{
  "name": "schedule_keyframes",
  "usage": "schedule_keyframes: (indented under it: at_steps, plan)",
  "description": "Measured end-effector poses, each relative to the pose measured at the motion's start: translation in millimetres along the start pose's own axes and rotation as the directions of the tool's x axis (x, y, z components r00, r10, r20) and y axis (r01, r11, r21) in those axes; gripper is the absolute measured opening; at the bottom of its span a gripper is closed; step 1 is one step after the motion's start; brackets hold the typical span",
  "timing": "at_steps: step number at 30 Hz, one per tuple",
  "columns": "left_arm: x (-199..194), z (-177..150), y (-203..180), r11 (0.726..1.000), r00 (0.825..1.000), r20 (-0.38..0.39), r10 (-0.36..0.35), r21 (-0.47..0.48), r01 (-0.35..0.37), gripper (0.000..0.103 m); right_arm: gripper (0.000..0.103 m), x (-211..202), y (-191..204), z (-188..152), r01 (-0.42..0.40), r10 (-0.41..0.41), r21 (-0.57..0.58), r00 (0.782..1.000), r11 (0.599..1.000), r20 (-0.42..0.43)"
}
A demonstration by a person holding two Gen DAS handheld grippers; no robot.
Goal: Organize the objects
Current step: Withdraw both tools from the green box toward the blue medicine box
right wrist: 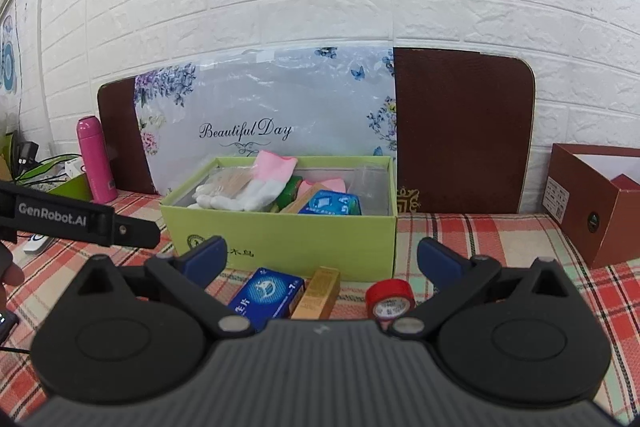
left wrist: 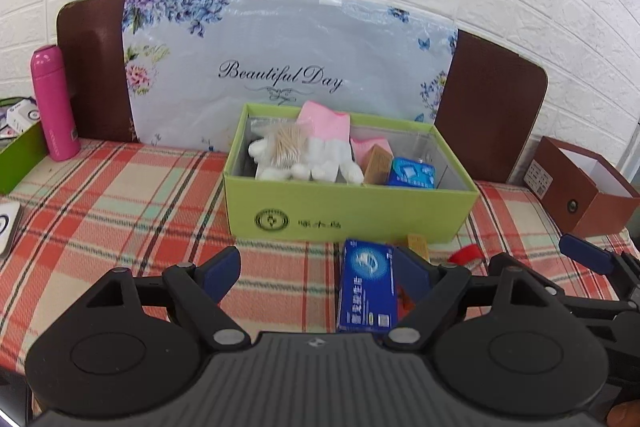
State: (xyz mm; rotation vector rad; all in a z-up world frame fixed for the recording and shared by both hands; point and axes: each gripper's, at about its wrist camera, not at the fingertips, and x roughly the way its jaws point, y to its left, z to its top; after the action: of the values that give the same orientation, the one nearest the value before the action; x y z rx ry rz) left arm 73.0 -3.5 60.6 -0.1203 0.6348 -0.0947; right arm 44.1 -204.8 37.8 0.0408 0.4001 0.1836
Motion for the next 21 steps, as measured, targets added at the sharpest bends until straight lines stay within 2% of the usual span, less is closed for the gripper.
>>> schedule_keyframes:
  at_steps: [6,13,21]
  plan:
    - [-1.5,-19.9,0.6,1.000,0.999,-0.034,0.017,0.000,-0.017,0.086,0.103,-8.8,-0.5,-17.4,0.015,-0.015,-0.001,0.999,1.000,-0.030]
    - [5.9,-38.9,3.1,1.000,0.998,-0.066,0.013,0.004,-0.013,0.086,0.103,-7.6,1.6,-37.1,-0.008,0.007,-0.004,0.997,1.000,-0.078]
    - [39.7,-53.7,-3.1,0.999,0.993,-0.108,-0.050,0.013,0.052,0.086,0.103,-0.7,-1.3,-58.5,-0.010,0.010,-0.001,0.990,1.000,-0.141]
